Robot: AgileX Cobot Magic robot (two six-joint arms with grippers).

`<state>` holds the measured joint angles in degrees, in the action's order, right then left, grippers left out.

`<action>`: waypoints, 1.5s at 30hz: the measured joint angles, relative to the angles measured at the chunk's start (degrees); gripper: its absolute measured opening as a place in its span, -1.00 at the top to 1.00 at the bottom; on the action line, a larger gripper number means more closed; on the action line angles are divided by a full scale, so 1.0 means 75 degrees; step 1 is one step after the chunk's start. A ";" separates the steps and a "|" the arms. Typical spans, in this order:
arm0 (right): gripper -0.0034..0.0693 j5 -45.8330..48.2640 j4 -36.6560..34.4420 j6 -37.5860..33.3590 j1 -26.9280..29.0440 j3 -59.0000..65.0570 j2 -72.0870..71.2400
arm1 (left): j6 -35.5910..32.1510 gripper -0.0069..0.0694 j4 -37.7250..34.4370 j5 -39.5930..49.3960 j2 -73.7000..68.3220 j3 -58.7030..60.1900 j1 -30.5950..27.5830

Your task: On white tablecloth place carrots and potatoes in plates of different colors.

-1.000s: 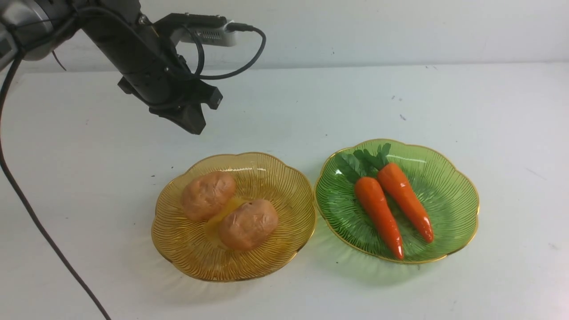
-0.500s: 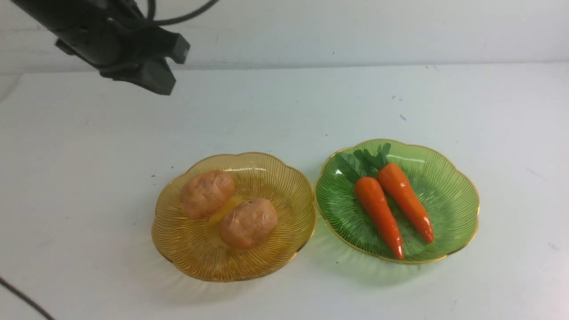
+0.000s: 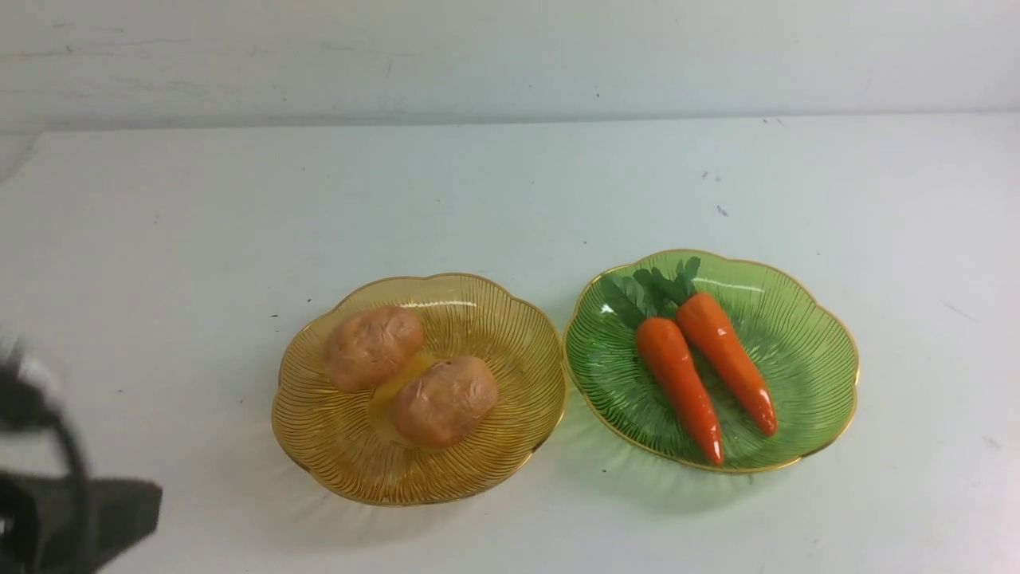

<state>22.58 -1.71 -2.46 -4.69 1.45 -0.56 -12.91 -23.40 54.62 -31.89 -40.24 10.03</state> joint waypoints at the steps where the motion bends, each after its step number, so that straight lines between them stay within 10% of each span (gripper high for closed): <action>1: 0.95 0.0000 0.0000 0.0000 0.0000 0.0000 0.0000 | -0.0135 0.83 -0.0274 -0.0478 0.0685 0.0616 0.0000; 28: 0.95 0.0000 0.0007 -0.0007 0.0000 0.0000 0.0000 | -0.0198 0.83 -0.0217 -0.3106 0.3548 0.2169 0.0000; 45: 0.95 0.0000 0.0013 -0.0007 0.0000 0.0000 0.0000 | 0.2116 0.83 0.3567 -0.4766 0.4347 0.5521 -0.0358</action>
<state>22.58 -1.61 -2.52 -4.69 1.45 -0.56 2.96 3.35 18.88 0.71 1.16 7.34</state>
